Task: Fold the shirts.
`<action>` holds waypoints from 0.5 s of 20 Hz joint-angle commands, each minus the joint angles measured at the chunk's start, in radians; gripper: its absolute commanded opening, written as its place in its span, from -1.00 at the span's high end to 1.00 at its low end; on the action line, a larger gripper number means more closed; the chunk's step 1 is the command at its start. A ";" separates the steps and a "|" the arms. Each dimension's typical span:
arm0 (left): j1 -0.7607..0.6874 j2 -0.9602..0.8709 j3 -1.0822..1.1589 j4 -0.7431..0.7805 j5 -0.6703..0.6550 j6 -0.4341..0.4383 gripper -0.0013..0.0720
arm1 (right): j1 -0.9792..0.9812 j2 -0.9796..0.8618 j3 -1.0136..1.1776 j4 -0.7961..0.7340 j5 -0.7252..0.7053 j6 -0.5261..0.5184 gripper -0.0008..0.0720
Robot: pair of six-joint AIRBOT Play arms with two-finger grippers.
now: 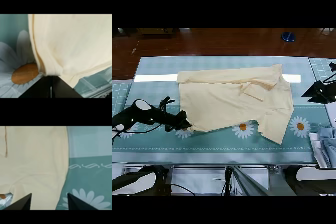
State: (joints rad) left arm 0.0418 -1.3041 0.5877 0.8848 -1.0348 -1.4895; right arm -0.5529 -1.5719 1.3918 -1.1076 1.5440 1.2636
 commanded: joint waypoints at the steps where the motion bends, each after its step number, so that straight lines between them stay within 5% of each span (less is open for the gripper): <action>1: 0.012 0.000 0.000 0.008 -0.009 0.039 0.91 | -0.052 0.005 -0.011 0.000 0.021 -0.010 -0.51; 10: 0.026 0.000 0.002 0.008 -0.028 0.090 0.91 | -0.116 0.004 -0.248 0.063 -0.180 -0.051 -0.47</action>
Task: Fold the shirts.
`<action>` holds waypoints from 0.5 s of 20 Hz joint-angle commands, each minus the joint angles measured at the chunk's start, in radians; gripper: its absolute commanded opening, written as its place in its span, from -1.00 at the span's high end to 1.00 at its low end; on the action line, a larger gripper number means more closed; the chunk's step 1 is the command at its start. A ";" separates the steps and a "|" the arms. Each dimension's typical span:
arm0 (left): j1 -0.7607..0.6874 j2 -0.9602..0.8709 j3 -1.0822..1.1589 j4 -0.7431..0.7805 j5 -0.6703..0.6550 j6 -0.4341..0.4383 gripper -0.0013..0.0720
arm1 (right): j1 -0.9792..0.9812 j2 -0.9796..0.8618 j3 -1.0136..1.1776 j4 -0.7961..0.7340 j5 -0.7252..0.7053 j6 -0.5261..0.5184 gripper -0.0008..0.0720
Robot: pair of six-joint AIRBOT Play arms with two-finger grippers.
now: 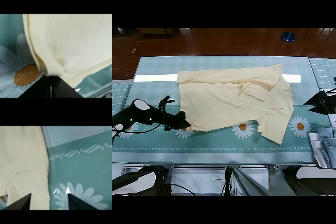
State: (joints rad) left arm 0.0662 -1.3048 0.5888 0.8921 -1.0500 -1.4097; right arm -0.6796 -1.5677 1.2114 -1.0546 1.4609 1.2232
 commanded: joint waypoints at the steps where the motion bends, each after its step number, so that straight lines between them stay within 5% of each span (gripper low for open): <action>1: 0.002 0.001 0.001 0.001 -0.013 0.011 0.91 | 0.029 0.000 -0.092 0.010 -0.134 -0.014 -0.47; 6: 0.002 0.001 0.001 0.001 -0.013 0.011 0.91 | 0.153 0.000 -0.202 0.016 -0.343 -0.013 -0.42; 9: 0.002 0.001 0.002 0.001 -0.016 0.011 0.91 | 0.238 -0.007 -0.218 0.028 -0.435 -0.012 -0.28; 10: 0.002 0.001 0.003 0.001 -0.016 0.012 0.91 | 0.264 -0.015 -0.218 0.040 -0.446 -0.005 -0.08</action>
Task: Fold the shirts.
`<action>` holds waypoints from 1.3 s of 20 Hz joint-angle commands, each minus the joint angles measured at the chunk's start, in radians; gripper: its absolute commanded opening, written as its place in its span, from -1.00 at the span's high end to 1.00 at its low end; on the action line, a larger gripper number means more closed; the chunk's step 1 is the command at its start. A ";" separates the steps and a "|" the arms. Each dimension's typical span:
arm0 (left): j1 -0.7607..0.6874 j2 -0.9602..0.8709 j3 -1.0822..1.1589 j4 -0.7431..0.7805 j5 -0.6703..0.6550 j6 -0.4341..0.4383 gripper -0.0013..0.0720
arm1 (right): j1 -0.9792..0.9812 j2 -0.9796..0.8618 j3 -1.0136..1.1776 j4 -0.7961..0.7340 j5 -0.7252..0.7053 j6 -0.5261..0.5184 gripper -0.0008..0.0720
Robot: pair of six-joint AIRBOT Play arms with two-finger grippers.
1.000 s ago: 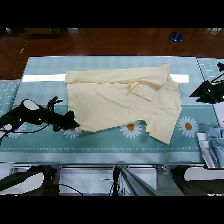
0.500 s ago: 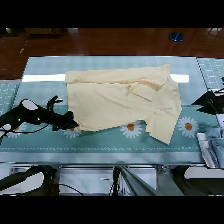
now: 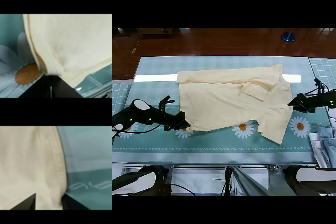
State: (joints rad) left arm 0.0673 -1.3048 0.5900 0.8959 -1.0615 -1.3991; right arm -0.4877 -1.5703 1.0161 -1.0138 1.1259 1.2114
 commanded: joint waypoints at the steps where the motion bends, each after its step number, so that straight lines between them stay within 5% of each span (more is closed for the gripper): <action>1: 0.001 0.001 0.002 -0.003 -0.005 0.001 0.91 | 0.093 -0.019 -0.023 0.010 -0.111 0.011 0.23; 3: 0.001 0.004 0.015 -0.003 -0.019 0.026 0.91 | 0.109 -0.012 -0.013 0.024 -0.081 0.011 0.92; 7: 0.005 0.118 0.203 -0.004 -0.050 0.054 0.91 | 0.108 0.160 0.089 0.060 0.009 -0.007 0.92; 14: 0.100 0.474 1.032 -0.006 0.047 0.123 0.91 | 0.109 0.620 0.562 0.393 -0.059 -0.037 0.92; 20: 0.119 0.613 1.478 0.063 -0.031 0.068 0.91 | 0.109 0.781 1.080 0.024 0.080 0.285 0.92; 26: 0.119 0.788 1.497 0.244 -0.414 -0.179 0.91 | 0.109 0.959 1.147 -0.213 0.349 0.325 0.92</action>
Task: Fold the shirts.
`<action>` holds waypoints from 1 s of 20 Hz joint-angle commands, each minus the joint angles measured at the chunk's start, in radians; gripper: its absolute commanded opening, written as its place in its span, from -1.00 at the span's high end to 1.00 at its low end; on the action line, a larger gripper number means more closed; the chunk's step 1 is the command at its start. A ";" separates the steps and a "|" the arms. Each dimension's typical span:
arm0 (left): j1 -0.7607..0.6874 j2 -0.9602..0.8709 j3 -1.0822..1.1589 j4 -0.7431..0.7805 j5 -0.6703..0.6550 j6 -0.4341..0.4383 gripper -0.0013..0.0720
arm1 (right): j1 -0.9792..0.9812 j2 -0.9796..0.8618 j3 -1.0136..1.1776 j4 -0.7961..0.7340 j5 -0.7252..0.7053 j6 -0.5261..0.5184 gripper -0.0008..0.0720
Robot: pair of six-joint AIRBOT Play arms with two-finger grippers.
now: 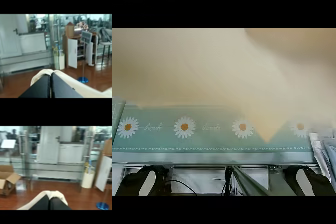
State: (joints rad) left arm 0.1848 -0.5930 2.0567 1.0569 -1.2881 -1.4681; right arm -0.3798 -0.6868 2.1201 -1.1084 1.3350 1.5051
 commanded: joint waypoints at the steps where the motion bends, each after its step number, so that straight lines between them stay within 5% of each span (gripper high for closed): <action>1: 0.002 0.095 0.030 0.089 -0.240 -0.124 0.91 | 0.002 0.092 0.043 -0.123 0.177 0.018 0.92; 6: 0.010 0.126 0.011 0.119 -0.551 -0.142 0.91 | 0.086 0.098 0.037 -0.158 0.497 0.031 0.92; 10: 0.043 0.109 -0.191 0.136 -0.547 -0.001 0.91 | 0.146 0.087 -0.134 -0.290 0.456 0.001 0.93; 13: 0.094 0.049 -0.411 0.111 -0.465 0.094 0.91 | 0.146 -0.028 -0.293 -0.248 0.422 -0.015 0.92; 20: 0.008 -0.352 -0.669 -0.047 -0.009 0.231 0.91 | 0.147 -0.534 -0.352 0.000 0.217 -0.024 0.92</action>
State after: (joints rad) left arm 0.2356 -0.7677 1.4532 1.0607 -1.4754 -1.2987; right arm -0.2344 -1.0409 1.7878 -1.2079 1.6501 1.4853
